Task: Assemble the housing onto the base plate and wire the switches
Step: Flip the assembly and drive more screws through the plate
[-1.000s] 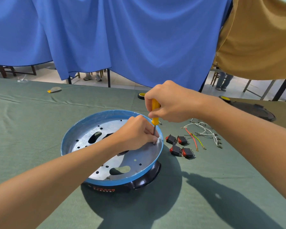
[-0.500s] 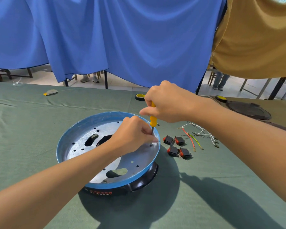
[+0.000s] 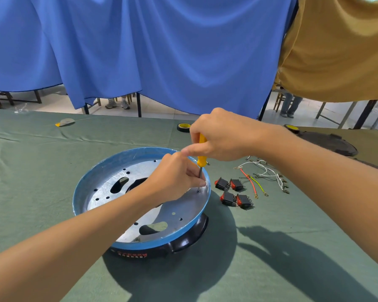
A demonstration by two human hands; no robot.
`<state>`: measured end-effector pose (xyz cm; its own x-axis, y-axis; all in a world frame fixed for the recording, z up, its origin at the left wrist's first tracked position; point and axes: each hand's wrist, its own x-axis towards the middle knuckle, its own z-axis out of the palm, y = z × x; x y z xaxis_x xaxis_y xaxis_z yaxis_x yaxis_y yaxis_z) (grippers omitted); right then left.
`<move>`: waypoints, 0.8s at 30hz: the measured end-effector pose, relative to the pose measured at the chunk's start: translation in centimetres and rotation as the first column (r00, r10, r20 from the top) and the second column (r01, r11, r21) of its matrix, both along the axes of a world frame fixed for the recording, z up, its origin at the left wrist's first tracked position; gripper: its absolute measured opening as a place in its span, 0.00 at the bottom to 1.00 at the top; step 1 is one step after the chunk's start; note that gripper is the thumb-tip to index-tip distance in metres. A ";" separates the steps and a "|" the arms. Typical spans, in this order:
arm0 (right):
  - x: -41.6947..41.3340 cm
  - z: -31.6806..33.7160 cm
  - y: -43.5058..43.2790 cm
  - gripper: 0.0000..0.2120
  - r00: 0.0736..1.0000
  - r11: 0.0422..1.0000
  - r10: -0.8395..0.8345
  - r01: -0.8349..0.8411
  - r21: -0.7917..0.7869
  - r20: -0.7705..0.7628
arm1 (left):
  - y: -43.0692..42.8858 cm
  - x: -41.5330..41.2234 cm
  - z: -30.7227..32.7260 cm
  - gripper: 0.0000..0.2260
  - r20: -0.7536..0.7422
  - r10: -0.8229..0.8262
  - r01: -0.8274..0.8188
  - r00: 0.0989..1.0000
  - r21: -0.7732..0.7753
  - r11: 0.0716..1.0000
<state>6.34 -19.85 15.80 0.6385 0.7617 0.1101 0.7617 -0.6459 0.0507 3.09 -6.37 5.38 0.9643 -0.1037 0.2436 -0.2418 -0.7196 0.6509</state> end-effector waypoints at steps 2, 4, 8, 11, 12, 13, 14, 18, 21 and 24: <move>-0.1 0.6 -0.5 0.09 0.998 0.998 0.054 -0.055 -0.011 -0.038 | 0.1 0.1 0.2 0.05 -0.030 -0.051 0.051 0.998 0.023 0.998; -0.2 0.6 -0.6 0.09 0.998 0.998 0.055 -0.054 0.025 -0.033 | 0.3 0.1 0.5 0.03 -0.061 -0.082 0.084 0.995 0.020 0.996; 0.3 -0.5 0.4 0.21 0.997 0.999 -0.020 0.017 0.035 0.076 | 0.5 0.2 0.4 0.04 -0.009 0.019 -0.019 1.000 0.023 1.000; 0.2 0.2 0.1 0.17 1.000 1.000 0.017 -0.017 -0.014 0.001 | 0.6 0.1 0.2 0.03 0.003 -0.010 0.009 1.000 0.047 0.999; 0.2 0.5 0.0 0.13 0.998 0.998 0.051 -0.051 -0.019 -0.024 | 0.6 0.1 0.3 0.02 -0.009 -0.036 0.036 0.999 0.053 0.998; 0.1 0.7 -0.1 0.11 0.997 0.997 0.075 -0.076 -0.010 -0.029 | 0.7 0.0 0.3 0.01 -0.022 -0.059 0.060 0.998 0.057 0.997; 0.1 0.6 0.0 0.13 0.997 0.997 0.080 -0.080 0.005 -0.016 | 0.7 0.0 0.5 0.01 -0.036 -0.072 0.073 0.997 0.050 0.996; 0.2 -0.5 0.6 0.22 0.994 0.999 -0.038 0.036 0.028 0.100 | 0.2 0.0 0.4 0.04 -0.005 -0.011 0.011 1.000 0.004 1.000; 0.1 -0.1 0.2 0.19 0.999 0.999 -0.033 0.034 -0.040 0.038 | 0.1 0.1 0.0 0.09 0.005 0.015 -0.015 1.000 -0.011 1.000; -0.1 0.7 -0.3 0.08 0.996 0.997 0.078 -0.078 0.000 -0.040 | 0.5 0.0 0.2 0.08 -0.040 -0.070 0.068 0.997 -0.049 0.996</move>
<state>6.25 -20.15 16.47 0.5813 0.8093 0.0844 0.8110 -0.5847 0.0199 3.09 -5.82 5.53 0.9647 -0.1596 0.2096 -0.2618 -0.6699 0.6948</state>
